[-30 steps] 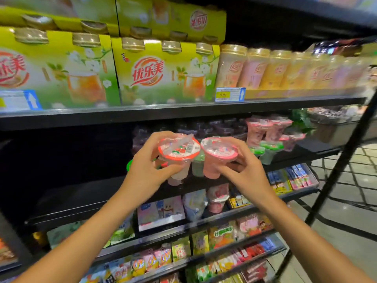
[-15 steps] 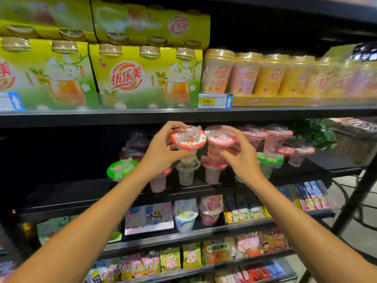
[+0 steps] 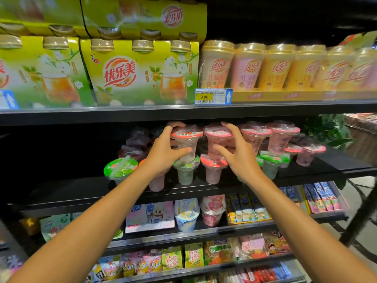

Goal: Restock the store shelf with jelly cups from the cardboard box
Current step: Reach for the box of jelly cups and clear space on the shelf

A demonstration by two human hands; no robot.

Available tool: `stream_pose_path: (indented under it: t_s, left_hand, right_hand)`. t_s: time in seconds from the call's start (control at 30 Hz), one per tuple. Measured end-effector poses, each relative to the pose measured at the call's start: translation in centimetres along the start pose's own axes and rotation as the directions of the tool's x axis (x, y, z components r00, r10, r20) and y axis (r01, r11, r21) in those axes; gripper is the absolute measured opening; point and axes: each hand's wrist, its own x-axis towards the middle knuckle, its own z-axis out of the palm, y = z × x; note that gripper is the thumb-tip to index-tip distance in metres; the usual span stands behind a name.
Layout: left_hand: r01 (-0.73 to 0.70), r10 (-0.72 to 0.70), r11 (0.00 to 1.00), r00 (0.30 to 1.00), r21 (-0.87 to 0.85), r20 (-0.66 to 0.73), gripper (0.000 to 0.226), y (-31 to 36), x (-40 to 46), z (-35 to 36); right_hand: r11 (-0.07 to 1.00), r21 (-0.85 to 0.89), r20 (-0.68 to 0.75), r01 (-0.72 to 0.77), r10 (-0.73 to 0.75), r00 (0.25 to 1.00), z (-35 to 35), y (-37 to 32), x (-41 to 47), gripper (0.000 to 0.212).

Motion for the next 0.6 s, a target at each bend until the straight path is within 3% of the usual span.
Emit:
stream_pose_path:
  t_s: [0.33, 0.6]
  left_hand:
    - [0.021, -0.017, 0.997, 0.999, -0.074, 0.051, 0.066, -0.8, 0.1, -0.3]
    - [0.023, -0.024, 1.000, 0.993, 0.006, 0.114, 0.073, -1.2, -0.2, -0.8]
  right_hand:
    - [0.996, -0.082, -0.046, -0.024, 0.021, 0.999, 0.5, -0.1, -0.1, 0.065]
    - [0.997, -0.070, -0.030, -0.045, 0.043, 0.999, 0.3, -0.9, -0.4, 0.069]
